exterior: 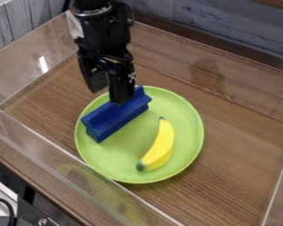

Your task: Remove the blue object from inside the green plate and put it on the table

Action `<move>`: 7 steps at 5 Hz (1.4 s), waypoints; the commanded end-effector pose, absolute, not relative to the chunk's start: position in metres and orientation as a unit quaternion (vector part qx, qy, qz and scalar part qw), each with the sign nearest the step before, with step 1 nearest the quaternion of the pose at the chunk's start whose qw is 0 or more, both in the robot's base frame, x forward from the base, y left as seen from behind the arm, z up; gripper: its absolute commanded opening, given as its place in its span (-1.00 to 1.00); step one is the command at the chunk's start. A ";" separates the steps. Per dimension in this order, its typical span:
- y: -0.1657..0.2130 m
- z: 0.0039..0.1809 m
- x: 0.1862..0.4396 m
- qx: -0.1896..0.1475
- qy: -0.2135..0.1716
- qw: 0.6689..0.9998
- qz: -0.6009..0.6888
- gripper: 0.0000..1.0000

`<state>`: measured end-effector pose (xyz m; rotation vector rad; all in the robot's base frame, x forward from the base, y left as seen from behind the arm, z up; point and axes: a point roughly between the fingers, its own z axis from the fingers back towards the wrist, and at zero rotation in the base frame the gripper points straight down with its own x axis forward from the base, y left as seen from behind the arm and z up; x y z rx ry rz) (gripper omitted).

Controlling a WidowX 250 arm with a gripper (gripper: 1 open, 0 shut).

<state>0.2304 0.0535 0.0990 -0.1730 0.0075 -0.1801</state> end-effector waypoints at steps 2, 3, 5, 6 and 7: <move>0.058 0.099 0.236 -0.084 -0.009 0.993 -0.082 1.00; 0.057 0.092 0.236 -0.085 -0.006 0.993 -0.078 1.00; 0.057 0.075 0.235 -0.084 -0.003 0.994 -0.072 1.00; 0.057 0.067 0.236 -0.084 -0.001 0.994 -0.071 1.00; 0.057 0.061 0.236 -0.084 0.001 0.994 -0.070 1.00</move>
